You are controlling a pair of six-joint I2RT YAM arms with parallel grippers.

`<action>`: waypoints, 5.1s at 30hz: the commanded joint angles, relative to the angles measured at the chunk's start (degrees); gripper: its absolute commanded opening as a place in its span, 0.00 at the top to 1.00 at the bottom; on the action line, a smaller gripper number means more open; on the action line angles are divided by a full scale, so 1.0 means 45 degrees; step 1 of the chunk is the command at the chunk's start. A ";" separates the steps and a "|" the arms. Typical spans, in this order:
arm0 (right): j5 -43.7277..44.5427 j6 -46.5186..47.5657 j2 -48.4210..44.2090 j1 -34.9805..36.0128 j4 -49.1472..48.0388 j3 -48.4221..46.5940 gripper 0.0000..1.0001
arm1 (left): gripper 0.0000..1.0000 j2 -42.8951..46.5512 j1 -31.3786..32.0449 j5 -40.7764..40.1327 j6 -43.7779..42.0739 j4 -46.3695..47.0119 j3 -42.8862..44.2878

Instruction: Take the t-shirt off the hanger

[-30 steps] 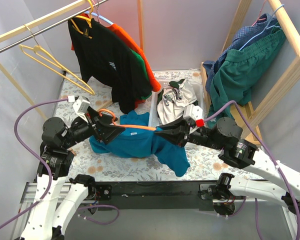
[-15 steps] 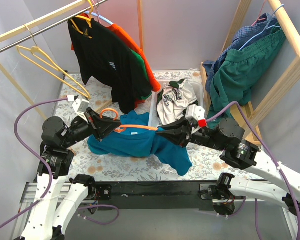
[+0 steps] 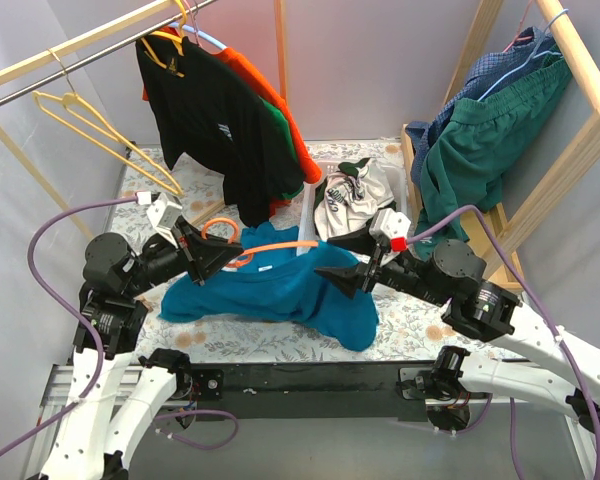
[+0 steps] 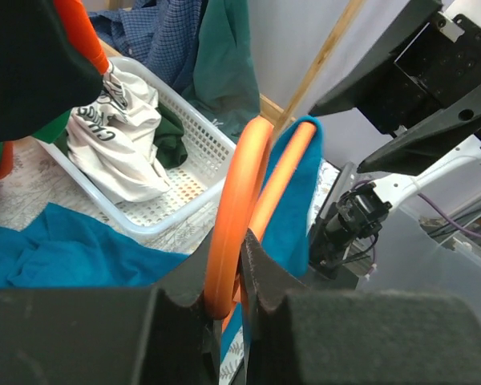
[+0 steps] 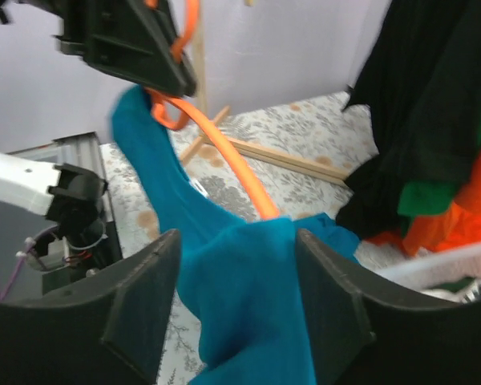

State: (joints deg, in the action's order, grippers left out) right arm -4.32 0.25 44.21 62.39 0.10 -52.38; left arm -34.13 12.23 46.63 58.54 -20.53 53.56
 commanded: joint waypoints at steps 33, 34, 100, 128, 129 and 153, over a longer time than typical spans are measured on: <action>0.7599 0.0980 -0.1874 -0.1227 0.0095 0.2928 0.99 | 1.00 0.1529 -0.0022 -0.1104 -0.2697 -0.3932 0.0969; 0.7793 0.0960 -0.1894 -0.1267 0.0095 0.3026 0.99 | 1.00 0.1530 -0.0003 -0.1201 -0.2736 -0.4010 0.1085; -0.6560 0.2523 0.3907 -0.3241 0.4607 -0.3399 0.97 | 1.00 -0.3647 0.0115 0.4131 -0.5608 -0.4382 0.3255; -0.0918 0.4006 0.1739 -0.3161 1.0367 -0.6503 0.99 | 0.40 -0.0073 0.0134 -0.5751 -0.2112 -0.2429 -0.1121; -0.0722 0.4045 0.1758 -0.3161 1.0504 -0.6872 0.99 | 0.38 -0.0091 0.0115 -0.6217 -0.2034 -0.2371 -0.1102; -0.0311 0.3656 0.5702 -0.3162 0.3888 -0.9140 0.99 | 0.43 -0.0307 0.0115 -0.8197 -0.0198 -0.2312 -0.0574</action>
State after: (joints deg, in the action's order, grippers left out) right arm -7.44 19.42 68.03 48.12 33.04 -92.38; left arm -37.19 12.67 6.33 56.38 -31.27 48.58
